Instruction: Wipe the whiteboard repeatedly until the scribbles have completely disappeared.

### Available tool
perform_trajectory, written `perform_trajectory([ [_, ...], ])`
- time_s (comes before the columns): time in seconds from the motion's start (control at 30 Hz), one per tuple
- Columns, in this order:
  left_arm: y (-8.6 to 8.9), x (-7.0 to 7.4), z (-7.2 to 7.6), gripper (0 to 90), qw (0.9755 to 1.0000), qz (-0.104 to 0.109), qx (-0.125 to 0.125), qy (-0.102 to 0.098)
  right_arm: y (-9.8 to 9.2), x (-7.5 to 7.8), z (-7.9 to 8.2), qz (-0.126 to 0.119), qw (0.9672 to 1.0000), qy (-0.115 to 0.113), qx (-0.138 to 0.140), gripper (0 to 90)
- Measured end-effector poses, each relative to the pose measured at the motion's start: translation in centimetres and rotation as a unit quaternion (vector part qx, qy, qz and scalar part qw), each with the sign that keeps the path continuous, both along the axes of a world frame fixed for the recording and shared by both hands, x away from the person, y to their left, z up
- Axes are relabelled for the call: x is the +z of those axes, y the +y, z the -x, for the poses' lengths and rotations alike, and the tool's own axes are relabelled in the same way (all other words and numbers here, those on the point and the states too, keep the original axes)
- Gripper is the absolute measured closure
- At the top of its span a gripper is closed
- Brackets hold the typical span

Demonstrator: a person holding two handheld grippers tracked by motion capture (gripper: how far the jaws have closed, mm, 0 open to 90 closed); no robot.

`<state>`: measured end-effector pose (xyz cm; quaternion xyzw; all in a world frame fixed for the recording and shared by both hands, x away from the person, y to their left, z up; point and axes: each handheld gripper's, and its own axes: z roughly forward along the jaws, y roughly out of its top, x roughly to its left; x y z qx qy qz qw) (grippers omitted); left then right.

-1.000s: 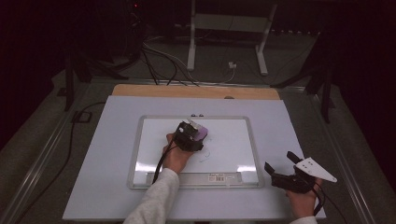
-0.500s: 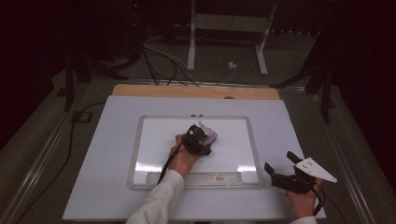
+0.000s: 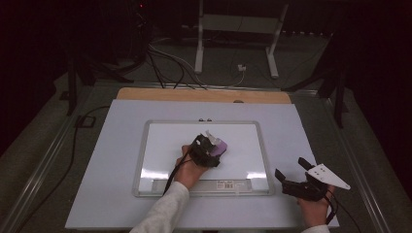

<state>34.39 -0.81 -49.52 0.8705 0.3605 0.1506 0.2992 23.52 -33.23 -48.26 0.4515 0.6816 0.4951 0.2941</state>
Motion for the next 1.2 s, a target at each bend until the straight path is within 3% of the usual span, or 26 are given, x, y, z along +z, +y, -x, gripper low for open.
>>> perform_trajectory([
  [0.1, -0.6, 0.0, 1.4, 41.7, 0.9996, 0.0, -0.027, 0.001, 0.1, 0.0, 0.0, 0.001, 1.0, 0.0, 0.002, 0.7],
  [0.23, -0.6, 0.0, 1.2, 41.7, 0.9996, -0.003, -0.027, -0.006, 0.2, 0.0, 0.0, 0.001, 1.0, 0.0, 0.002, 0.7],
  [0.4, 0.4, -0.1, -0.7, 41.6, 0.9996, -0.016, 0.012, -0.017, 0.0, 0.0, 0.0, -0.001, 1.0, -0.001, -0.001, 0.7],
  [0.53, 2.1, -0.1, -2.4, 41.6, 0.998, -0.025, 0.053, -0.022, -0.1, 0.0, 0.0, -0.001, 1.0, 0.0, -0.001, 0.7],
  [0.7, 4.1, -0.1, -3.5, 41.5, 0.9955, -0.027, 0.089, -0.018, -0.1, 0.0, 0.1, -0.002, 1.0, 0.0, -0.002, 0.7],
  [0.8, 4.5, -0.1, -3.6, 41.5, 0.9952, -0.025, 0.094, -0.015, -0.1, 0.0, 0.0, -0.002, 1.0, 0.0, -0.001, 0.7],
  [1.0, 3.9, -0.1, -2.4, 41.6, 0.996, -0.028, 0.082, -0.018, 0.0, 0.0, 0.0, -0.001, 1.0, 0.001, 0.0, 0.7],
  [1.2, 2.3, 0.0, -0.3, 41.5, 0.9987, -0.02, 0.044, -0.014, 0.2, -0.1, 0.0, 0.002, 1.0, 0.001, 0.002, 0.7],
])
